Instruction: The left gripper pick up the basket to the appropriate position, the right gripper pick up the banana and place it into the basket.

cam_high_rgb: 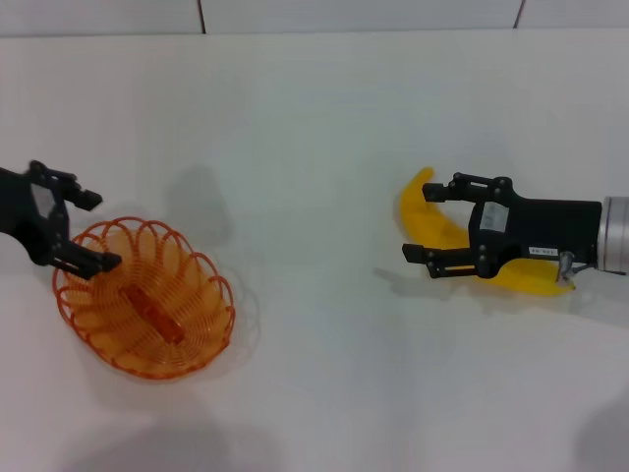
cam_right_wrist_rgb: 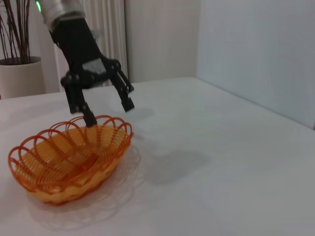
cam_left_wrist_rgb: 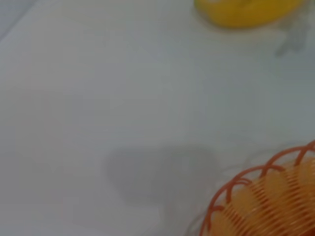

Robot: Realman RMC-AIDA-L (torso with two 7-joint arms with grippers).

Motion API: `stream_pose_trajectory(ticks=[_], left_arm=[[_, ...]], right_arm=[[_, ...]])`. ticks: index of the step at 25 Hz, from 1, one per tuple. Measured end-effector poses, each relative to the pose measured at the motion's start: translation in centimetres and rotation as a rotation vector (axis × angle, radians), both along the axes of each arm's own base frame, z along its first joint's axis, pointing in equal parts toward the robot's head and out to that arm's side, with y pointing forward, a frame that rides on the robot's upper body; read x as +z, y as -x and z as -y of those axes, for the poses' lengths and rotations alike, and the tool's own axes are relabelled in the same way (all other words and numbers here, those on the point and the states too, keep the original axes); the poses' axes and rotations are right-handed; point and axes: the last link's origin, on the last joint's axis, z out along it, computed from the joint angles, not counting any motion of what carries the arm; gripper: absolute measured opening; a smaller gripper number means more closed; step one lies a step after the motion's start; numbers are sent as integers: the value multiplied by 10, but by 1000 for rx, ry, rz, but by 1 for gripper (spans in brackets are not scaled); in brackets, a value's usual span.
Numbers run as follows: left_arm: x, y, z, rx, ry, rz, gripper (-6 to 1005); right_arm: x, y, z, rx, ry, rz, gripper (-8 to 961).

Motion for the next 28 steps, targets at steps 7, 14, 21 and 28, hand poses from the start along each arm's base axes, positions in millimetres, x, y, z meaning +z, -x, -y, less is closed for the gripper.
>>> stream_pose_trajectory(ticks=[7, 14, 21, 28], left_arm=[[-16, 1, -4, -23, 15, -24, 858], [-23, -1, -10, -39, -1, -31, 855], [-28, -4, -13, -22, -13, -35, 852], [-29, -6, -15, -16, -21, -32, 743]], right_arm=[[0, 1, -1, 0, -2, -3, 890], [0, 1, -1, -2, -5, -2, 891], [0, 0, -1, -2, -5, -1, 890], [0, 0, -1, -3, -5, -1, 891]])
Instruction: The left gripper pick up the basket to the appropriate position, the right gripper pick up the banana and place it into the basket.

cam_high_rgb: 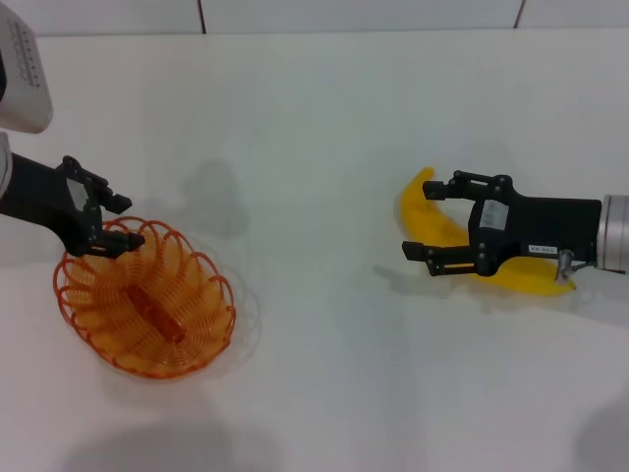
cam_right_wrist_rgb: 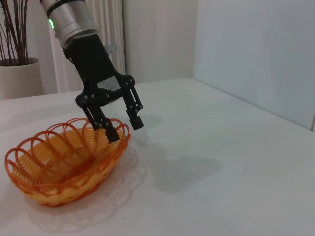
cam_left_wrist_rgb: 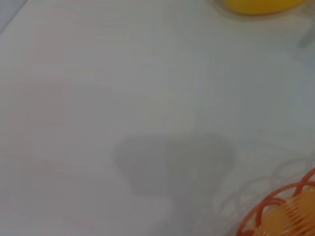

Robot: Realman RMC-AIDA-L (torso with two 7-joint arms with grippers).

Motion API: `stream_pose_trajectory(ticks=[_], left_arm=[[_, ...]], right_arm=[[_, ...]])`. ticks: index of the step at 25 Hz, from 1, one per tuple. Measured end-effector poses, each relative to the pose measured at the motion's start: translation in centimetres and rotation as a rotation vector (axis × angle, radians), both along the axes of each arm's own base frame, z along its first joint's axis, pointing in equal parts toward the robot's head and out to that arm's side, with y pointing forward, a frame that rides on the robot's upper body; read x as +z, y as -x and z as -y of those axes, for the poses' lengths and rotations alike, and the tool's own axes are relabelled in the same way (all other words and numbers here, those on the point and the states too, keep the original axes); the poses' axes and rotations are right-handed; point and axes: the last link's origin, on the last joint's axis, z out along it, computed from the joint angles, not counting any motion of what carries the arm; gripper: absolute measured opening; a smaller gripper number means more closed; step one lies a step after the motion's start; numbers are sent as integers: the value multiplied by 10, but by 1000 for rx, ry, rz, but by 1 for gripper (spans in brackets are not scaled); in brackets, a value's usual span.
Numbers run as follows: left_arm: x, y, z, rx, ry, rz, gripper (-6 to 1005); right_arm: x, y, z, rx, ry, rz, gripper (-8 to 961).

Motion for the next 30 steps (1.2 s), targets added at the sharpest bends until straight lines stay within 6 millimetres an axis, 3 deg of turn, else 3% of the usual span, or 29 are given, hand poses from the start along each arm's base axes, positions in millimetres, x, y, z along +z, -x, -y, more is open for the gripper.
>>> stream_pose_trajectory(ticks=[5, 8, 13, 19, 30], left_arm=[[0, 0, 0, 1, -1, -1, 652], [0, -1, 0, -4, 2, -6, 410], [-1, -1, 0, -4, 3, -12, 174], [-1, 0, 0, 3, 1, -12, 68], [6, -9, 2, -3, -19, 80, 65]], right_arm=[[0, 0, 0, -1, -1, 0, 891], [0, 0, 0, -2, 0, -1, 891], [0, 0, 0, -3, -2, -2, 891], [0, -1, 1, -5, -3, -3, 890], [3, -6, 4, -19, -7, 1, 890]])
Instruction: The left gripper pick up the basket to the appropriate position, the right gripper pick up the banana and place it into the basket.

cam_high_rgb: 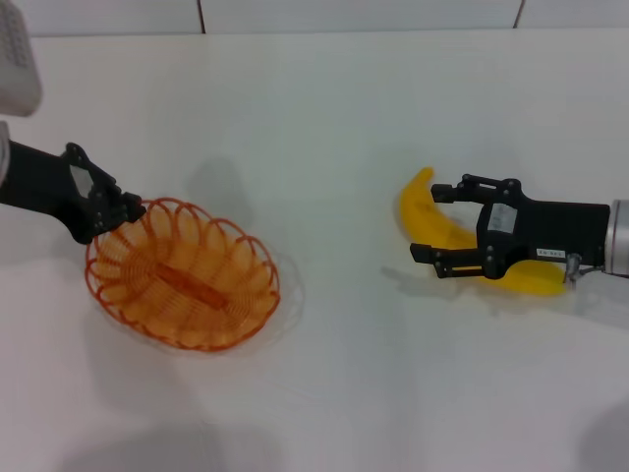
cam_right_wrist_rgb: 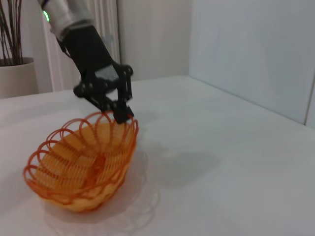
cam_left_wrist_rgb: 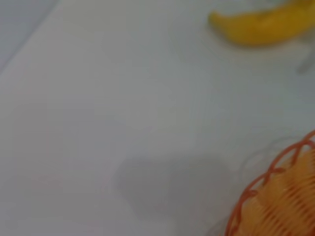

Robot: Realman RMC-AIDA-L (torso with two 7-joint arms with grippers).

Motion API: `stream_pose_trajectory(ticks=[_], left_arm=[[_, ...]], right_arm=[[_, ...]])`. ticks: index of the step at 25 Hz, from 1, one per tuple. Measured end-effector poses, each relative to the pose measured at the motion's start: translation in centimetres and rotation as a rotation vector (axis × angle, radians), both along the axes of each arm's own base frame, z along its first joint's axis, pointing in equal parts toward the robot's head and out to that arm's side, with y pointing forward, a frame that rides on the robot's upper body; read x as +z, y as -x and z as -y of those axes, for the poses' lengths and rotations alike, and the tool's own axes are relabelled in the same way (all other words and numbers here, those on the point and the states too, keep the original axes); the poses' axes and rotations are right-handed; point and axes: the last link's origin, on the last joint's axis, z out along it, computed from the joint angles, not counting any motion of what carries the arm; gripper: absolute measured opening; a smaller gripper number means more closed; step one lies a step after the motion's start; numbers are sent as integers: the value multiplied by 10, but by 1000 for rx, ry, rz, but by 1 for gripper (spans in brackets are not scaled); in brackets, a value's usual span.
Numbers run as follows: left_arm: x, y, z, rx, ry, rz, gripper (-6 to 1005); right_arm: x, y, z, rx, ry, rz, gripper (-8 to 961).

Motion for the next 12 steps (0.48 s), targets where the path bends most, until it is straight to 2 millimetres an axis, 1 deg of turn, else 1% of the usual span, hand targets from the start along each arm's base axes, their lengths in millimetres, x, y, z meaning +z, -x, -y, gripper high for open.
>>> stream_pose_trajectory(ticks=[4, 7, 9, 12], left_arm=[[13, -1, 9, 12, -36, 87, 65], [23, -1, 13, 64, -88, 181, 59], [26, -2, 13, 114, -108, 234, 52], [26, -5, 11, 183, -117, 283, 43]], right_arm=[[0, -1, 0, -3, -2, 0, 890], [1, -1, 1, -4, -3, -1, 891], [1, -1, 0, -5, -6, -4, 891], [2, 0, -1, -5, -14, -12, 891]])
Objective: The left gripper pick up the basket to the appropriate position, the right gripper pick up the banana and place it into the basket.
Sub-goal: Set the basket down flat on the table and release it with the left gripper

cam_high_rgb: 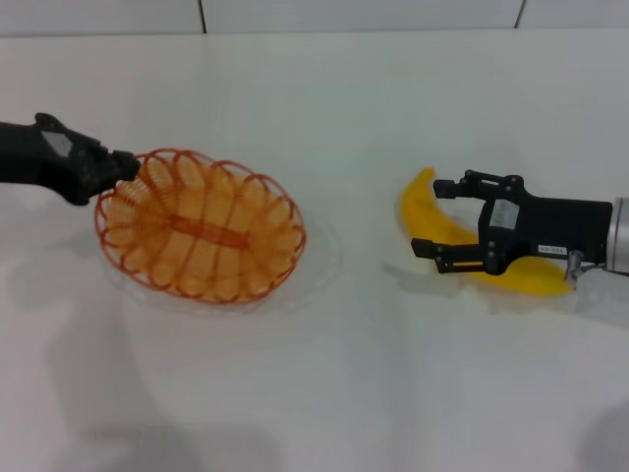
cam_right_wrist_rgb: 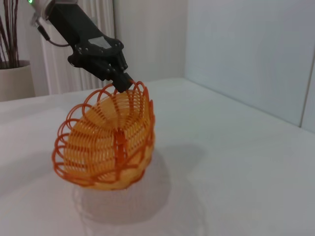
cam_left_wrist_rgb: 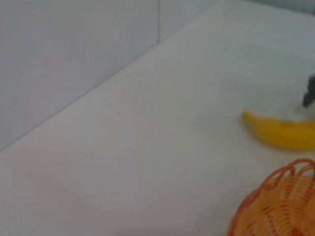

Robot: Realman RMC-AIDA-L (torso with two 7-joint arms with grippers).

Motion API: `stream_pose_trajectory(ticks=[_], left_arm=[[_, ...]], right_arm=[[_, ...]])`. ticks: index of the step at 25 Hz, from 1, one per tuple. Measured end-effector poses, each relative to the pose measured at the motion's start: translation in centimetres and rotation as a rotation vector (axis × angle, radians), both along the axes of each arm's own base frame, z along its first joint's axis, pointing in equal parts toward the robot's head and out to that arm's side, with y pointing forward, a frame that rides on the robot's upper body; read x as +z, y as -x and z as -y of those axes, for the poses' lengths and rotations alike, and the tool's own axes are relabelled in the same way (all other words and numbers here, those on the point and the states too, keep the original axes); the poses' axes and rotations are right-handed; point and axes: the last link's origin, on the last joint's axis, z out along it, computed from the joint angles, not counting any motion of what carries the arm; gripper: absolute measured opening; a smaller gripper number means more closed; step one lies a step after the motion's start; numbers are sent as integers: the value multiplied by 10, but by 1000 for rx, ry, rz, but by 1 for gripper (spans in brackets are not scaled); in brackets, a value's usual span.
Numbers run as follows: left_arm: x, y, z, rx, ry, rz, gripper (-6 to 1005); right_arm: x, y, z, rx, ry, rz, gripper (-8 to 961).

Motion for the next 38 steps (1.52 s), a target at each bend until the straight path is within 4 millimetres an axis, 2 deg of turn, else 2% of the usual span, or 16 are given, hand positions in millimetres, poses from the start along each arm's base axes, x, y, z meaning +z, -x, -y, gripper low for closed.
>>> stream_pose_trajectory(ticks=[5, 9, 17, 28, 38], left_arm=[[-17, -7, -12, 128, 12, 78, 39], [-41, -14, -30, 249, 20, 109, 39], [-64, -33, -53, 327, -6, 135, 38], [-78, -18, -48, 408, -1, 121, 38], [-87, -25, -49, 401, 23, 93, 39]], right_arm=[[0, 3, -3, 5, -8, -6, 890], [-1, 4, -9, -7, -33, 2, 890], [-2, 9, -15, 8, -44, 3, 891], [-4, 14, -17, 19, -43, -5, 890], [-5, 18, -20, 25, -36, -8, 890]])
